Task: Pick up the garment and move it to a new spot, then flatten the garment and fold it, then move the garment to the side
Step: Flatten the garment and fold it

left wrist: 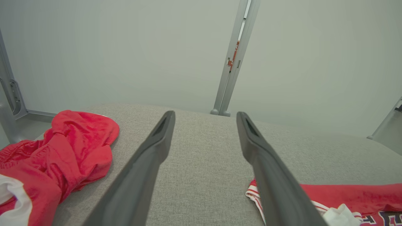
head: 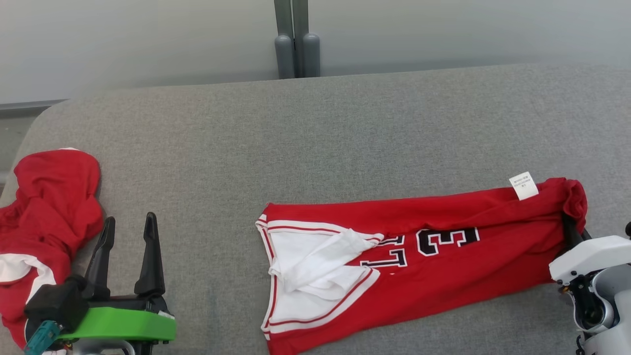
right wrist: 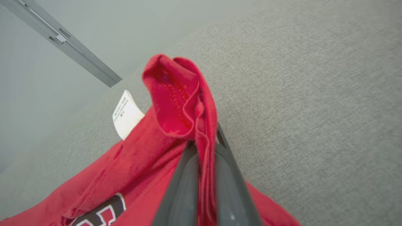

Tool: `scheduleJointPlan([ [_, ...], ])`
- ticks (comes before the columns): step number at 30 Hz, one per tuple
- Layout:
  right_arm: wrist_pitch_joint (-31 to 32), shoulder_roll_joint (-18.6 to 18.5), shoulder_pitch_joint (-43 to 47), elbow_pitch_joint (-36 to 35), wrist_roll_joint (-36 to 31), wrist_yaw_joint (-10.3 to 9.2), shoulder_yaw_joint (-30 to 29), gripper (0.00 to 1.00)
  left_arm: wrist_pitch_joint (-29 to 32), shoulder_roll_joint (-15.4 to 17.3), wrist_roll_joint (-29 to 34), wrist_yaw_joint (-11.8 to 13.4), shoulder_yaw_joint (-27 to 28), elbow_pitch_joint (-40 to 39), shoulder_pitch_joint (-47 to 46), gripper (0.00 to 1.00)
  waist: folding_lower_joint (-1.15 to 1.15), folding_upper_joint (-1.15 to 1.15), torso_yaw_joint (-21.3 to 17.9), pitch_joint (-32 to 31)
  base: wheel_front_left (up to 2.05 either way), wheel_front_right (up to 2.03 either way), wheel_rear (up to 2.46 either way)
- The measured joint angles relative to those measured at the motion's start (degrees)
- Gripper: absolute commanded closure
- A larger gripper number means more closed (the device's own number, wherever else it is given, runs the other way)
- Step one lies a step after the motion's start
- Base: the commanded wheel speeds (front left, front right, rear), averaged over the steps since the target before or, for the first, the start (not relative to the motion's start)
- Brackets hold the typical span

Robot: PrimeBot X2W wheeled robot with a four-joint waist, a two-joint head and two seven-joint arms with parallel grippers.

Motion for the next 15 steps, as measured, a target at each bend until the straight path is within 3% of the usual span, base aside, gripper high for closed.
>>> scheduleJointPlan([
  [8,1.8,0.4,0.6,-9.4,-0.6,-0.01,0.7,1.0,0.0,-0.1,-0.2,0.2,-0.2,-0.1,0.9,0.0,0.0,0.0,-0.6,-1.7,0.0,0.0,0.0],
  [15,9.5,5.1,3.5,-23.7,1.5,-0.01,4.3,1.0,0.0,-0.2,-0.2,0.4,-0.3,0.5,1.1,0.0,0.0,0.0,0.1,-1.9,0.0,0.0,0.0],
])
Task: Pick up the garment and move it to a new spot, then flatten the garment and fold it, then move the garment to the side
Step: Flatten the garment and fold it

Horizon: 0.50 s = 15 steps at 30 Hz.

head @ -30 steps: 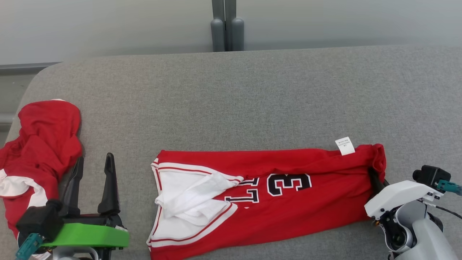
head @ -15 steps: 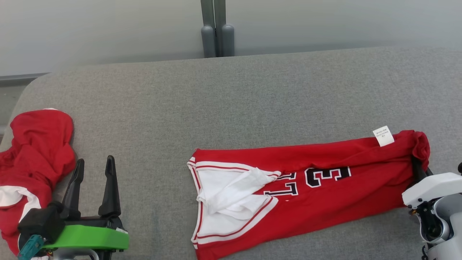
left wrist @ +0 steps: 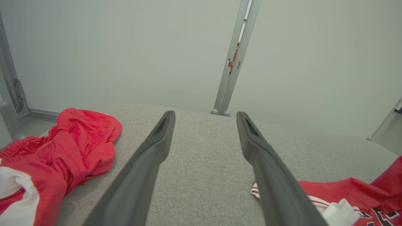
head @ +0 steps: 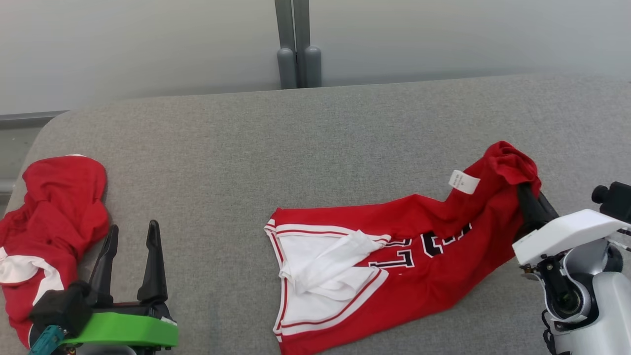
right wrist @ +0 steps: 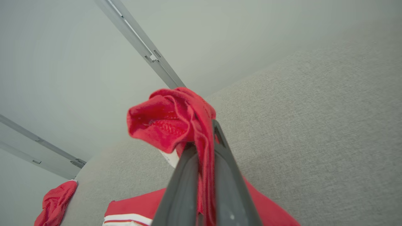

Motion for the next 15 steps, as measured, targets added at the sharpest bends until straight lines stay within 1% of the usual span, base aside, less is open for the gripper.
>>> scheduleJointPlan([
  [5,4.8,2.6,2.3,-8.8,4.2,-0.01,3.9,1.0,0.0,-0.2,0.0,0.0,-0.6,0.7,0.1,0.0,0.0,0.0,1.5,-0.8,0.0,0.0,0.0],
  [8,6.3,3.2,3.2,-11.1,7.1,-0.01,7.1,1.0,0.1,-0.2,-0.1,0.3,-0.7,1.0,0.4,0.0,0.0,0.0,2.8,-1.3,0.0,0.0,0.0],
  [10,5.6,3.2,3.7,-10.4,11.5,-0.01,9.9,1.0,0.2,-0.3,-0.1,0.3,-0.9,1.3,0.6,0.0,0.0,0.0,3.8,-1.6,0.0,0.0,0.0],
  [11,4.7,3.2,3.9,-9.3,12.7,-0.01,11.8,1.0,0.3,-0.4,-0.1,0.2,-1.1,1.3,0.6,0.0,0.0,0.0,4.5,-1.7,0.0,0.0,0.0],
  [15,1.1,3.3,4.3,-3.0,15.3,-0.01,18.3,1.0,0.4,-0.8,-0.1,0.2,-1.9,1.7,0.6,0.0,0.0,0.0,7.3,-2.2,0.0,0.0,0.0],
])
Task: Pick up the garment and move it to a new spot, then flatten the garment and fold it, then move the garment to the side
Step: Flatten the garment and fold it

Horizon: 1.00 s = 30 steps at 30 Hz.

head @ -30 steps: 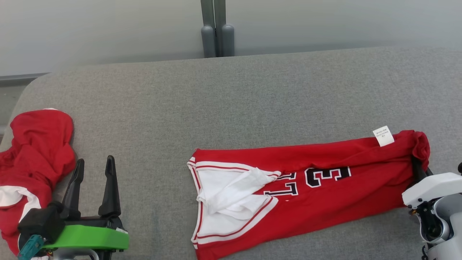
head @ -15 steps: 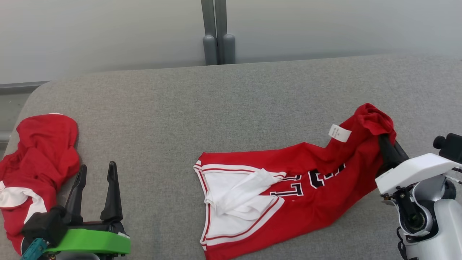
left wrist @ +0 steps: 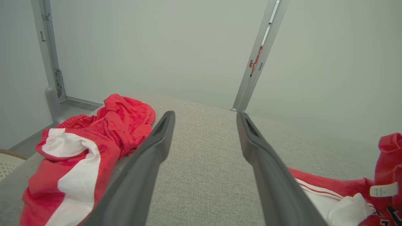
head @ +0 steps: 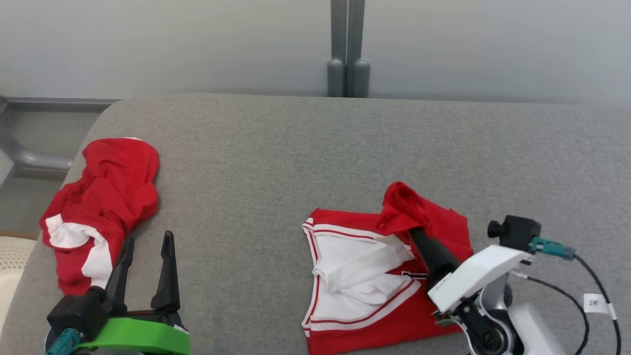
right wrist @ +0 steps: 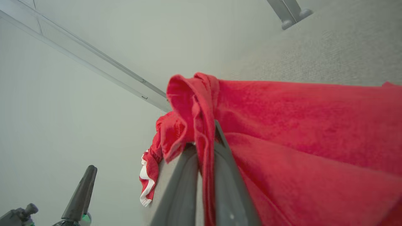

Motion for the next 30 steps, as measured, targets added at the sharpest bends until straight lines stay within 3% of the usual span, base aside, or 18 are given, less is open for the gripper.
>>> scheduleJointPlan([
  [10,-11.6,0.0,-6.3,16.6,7.2,0.0,12.7,1.0,0.4,0.1,0.0,0.0,-0.4,0.5,0.2,0.0,0.0,0.0,6.8,-1.3,0.0,0.0,0.0],
  [13,-12.4,0.1,-8.9,22.3,8.9,0.0,17.5,1.0,0.4,0.1,0.0,0.1,-0.5,0.6,0.2,0.0,0.0,0.0,7.9,-1.5,0.0,0.0,0.0],
  [14,-12.3,0.1,-9.5,24.2,9.9,0.0,19.1,0.68,0.4,0.1,-0.1,0.1,-0.5,0.6,0.2,0.0,0.0,0.0,8.1,-1.6,0.0,0.0,0.0],
  [15,-12.3,0.1,-10.2,25.8,10.7,0.0,20.5,0.0,0.4,0.1,-0.1,0.2,-0.5,0.6,0.2,0.0,0.0,0.0,8.2,-1.7,0.0,0.0,0.0],
  [23,-15.7,0.1,-16.4,30.0,13.2,0.0,24.4,0.0,0.3,0.1,-0.5,0.6,0.0,0.5,0.2,0.0,0.0,0.0,6.1,-0.9,0.0,0.0,0.0],
  [30,-19.5,-1.4,-18.1,24.5,9.1,0.01,20.5,0.0,-0.1,0.0,-0.6,0.6,1.0,0.0,0.2,0.0,0.0,0.0,2.5,0.0,0.0,0.0,0.0],
])
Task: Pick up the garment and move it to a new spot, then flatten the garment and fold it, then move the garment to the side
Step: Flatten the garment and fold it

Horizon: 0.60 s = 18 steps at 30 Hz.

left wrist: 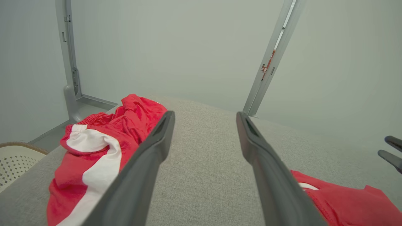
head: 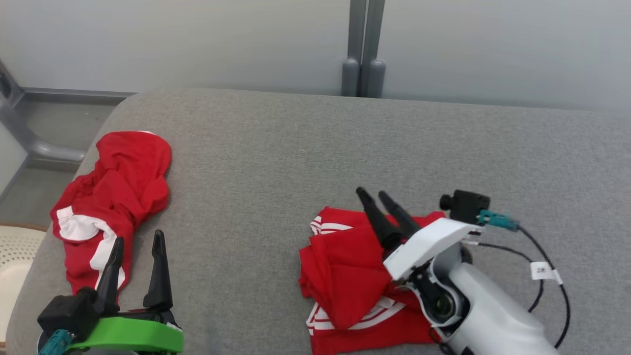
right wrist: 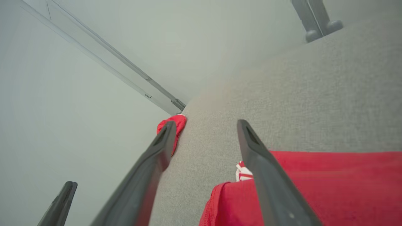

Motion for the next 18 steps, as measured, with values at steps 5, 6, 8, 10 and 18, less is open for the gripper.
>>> scheduleJointPlan([
  [5,-1.7,-5.6,0.9,-6.8,-6.9,0.0,-5.6,0.0,-0.1,-0.1,0.0,0.2,1.3,-0.6,0.0,0.0,0.0,0.0,-3.2,0.6,0.0,0.0,0.0],
  [6,-1.9,-6.3,1.4,-8.0,-8.0,-0.01,-6.8,0.0,-0.1,-0.1,0.1,0.2,1.5,-0.7,0.0,0.0,0.0,0.0,-3.7,0.7,0.0,0.0,0.0],
  [8,-2.2,-7.7,2.9,-10.9,-10.3,-0.01,-10.3,0.0,-0.1,-0.1,0.1,0.1,1.9,-0.8,0.0,0.0,0.0,0.0,-5.1,0.9,0.0,0.0,0.0],
  [10,-2.4,-8.7,4.3,-13.6,-12.9,0.0,-13.5,0.0,-0.1,-0.1,0.3,0.1,2.3,-1.0,-0.1,0.0,0.0,0.0,-6.2,1.0,0.0,0.0,0.0],
  [18,-2.1,-9.3,12.9,-22.0,-25.4,-0.01,-28.1,0.0,-0.3,-0.1,1.0,0.1,4.1,-2.3,-0.1,0.0,0.0,0.0,-10.2,2.0,0.0,0.0,0.0],
])
